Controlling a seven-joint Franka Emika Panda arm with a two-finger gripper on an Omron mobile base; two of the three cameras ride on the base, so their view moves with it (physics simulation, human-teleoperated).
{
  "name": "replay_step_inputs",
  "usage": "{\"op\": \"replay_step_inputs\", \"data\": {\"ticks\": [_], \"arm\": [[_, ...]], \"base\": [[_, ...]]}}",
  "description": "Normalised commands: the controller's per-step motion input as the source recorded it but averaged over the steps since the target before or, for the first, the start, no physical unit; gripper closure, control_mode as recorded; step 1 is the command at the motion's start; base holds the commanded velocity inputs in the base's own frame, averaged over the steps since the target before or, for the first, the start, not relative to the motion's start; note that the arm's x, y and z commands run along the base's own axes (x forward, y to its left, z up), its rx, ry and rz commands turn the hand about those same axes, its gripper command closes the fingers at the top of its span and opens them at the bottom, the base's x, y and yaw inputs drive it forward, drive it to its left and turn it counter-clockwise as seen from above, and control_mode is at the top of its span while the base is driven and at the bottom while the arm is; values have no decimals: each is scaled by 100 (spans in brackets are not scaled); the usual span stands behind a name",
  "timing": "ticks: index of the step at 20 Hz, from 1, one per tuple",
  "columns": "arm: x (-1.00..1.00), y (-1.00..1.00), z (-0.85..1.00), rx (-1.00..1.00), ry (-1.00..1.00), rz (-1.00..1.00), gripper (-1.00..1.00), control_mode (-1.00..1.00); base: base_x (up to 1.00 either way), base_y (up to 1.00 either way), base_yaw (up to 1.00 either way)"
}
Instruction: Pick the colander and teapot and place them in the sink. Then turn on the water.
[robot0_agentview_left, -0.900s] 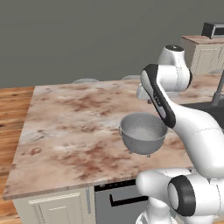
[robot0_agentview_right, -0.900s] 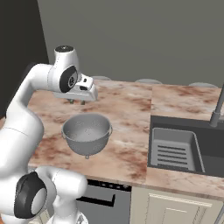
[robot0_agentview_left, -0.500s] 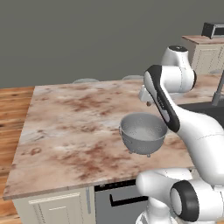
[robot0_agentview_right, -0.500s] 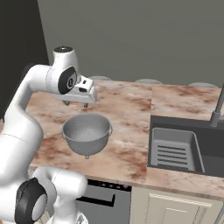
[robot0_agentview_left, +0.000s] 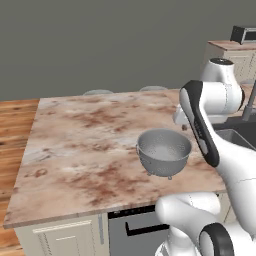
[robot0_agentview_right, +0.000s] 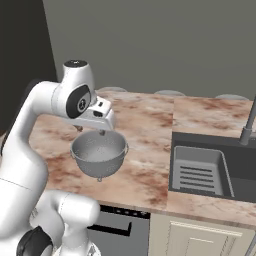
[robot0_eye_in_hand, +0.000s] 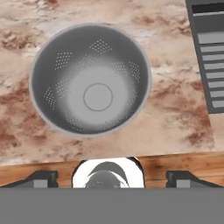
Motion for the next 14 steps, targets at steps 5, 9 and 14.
{"op": "replay_step_inputs", "data": {"ticks": [5,9,14], "arm": [[-37,-33,-4,0,8,-11,-100,-100],[-12,-17,-6,0,5,-13,-100,-100],[1,-2,-12,0,0,-12,-100,-100]], "base": [[0,0,0],[0,0,0],[0,0,0]]}}
